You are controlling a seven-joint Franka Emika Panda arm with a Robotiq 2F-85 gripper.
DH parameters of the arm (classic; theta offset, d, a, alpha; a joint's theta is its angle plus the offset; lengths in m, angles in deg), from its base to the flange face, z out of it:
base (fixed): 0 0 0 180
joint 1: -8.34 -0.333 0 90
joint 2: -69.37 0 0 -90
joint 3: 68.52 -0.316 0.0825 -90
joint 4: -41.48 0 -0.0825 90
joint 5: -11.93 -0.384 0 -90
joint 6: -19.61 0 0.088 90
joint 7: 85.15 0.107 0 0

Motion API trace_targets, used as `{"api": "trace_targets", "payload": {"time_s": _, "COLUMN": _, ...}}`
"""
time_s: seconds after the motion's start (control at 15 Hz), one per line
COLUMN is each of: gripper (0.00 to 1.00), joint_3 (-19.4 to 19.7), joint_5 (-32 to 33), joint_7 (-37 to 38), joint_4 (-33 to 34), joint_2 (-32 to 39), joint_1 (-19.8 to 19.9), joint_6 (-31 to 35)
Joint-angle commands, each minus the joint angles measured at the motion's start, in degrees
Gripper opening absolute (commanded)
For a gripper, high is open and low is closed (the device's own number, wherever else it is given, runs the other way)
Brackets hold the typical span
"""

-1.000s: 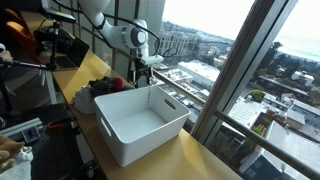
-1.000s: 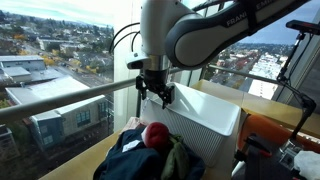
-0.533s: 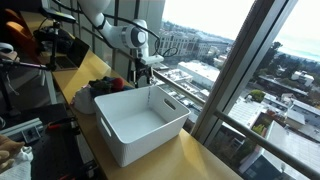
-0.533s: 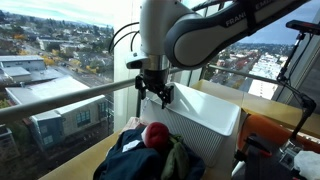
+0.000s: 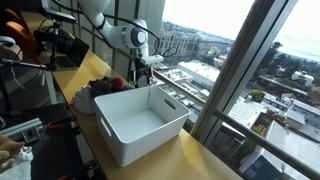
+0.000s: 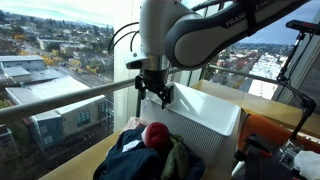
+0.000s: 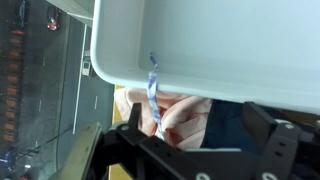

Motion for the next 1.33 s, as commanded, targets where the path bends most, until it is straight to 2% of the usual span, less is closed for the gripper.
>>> {"api": "trace_targets", "payload": {"time_s": 0.0, "gripper": 1.0, "joint_3": 1.23, "joint_5": 1.71, "joint_7": 0.12, "joint_4": 1.22, "joint_2": 0.93, "joint_1": -0.97, "joint_6": 1.47}}
{"api": "trace_targets", "payload": {"time_s": 0.53, "gripper": 1.0, "joint_3": 2.34, "joint_5": 4.09, "joint_7": 0.79, "joint_4": 1.43, "joint_2": 1.43, "joint_1": -1.57, "joint_6": 4.12}}
{"api": "trace_targets", "payload": {"time_s": 1.27, "gripper": 1.0, "joint_3": 2.04, "joint_5": 3.83, "joint_7": 0.26, "joint_4": 1.24, "joint_2": 1.26, "joint_1": -1.48, "joint_6": 3.63}}
